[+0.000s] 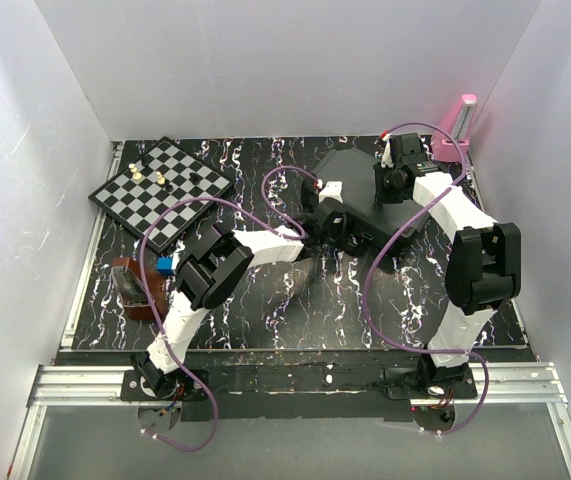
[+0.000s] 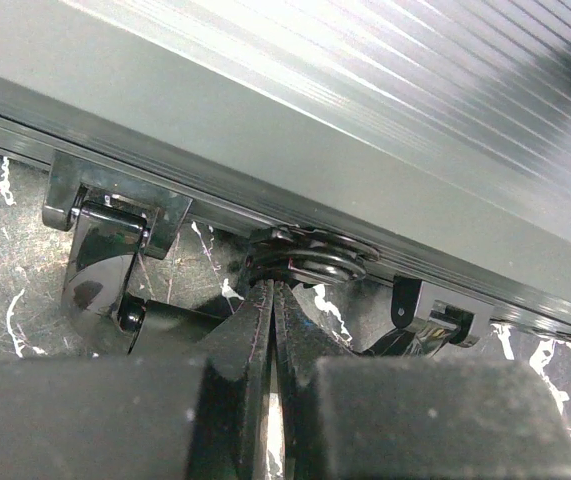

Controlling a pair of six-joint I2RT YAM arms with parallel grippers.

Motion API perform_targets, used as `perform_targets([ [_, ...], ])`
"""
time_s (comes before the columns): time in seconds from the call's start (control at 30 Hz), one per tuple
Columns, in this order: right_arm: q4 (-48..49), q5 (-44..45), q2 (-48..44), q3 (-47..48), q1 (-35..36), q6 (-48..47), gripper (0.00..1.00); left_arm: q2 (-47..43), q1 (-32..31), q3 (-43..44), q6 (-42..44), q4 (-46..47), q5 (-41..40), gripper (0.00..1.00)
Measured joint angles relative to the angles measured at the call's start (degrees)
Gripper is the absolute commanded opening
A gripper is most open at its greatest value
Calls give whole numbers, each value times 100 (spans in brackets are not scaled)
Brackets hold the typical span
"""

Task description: Pack up texas hold em set

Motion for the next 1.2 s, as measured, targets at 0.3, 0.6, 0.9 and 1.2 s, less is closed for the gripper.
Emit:
perform_targets([
  [0.3,31,2,-22,-33,0,0,25,63,-42,179,2,-236,-144,0],
  [0.6,35,2,-26,-39,0,0,25,131,-103,402,24,-553,-350,0],
  [0.9,35,-37,-26,-39,-9,0,25,131,-166,304,-153,-382,-595,0],
  [1.2,-118,-240,-72,-42,-20,37,25,28,-184,-376,-433,774,-732,0],
])
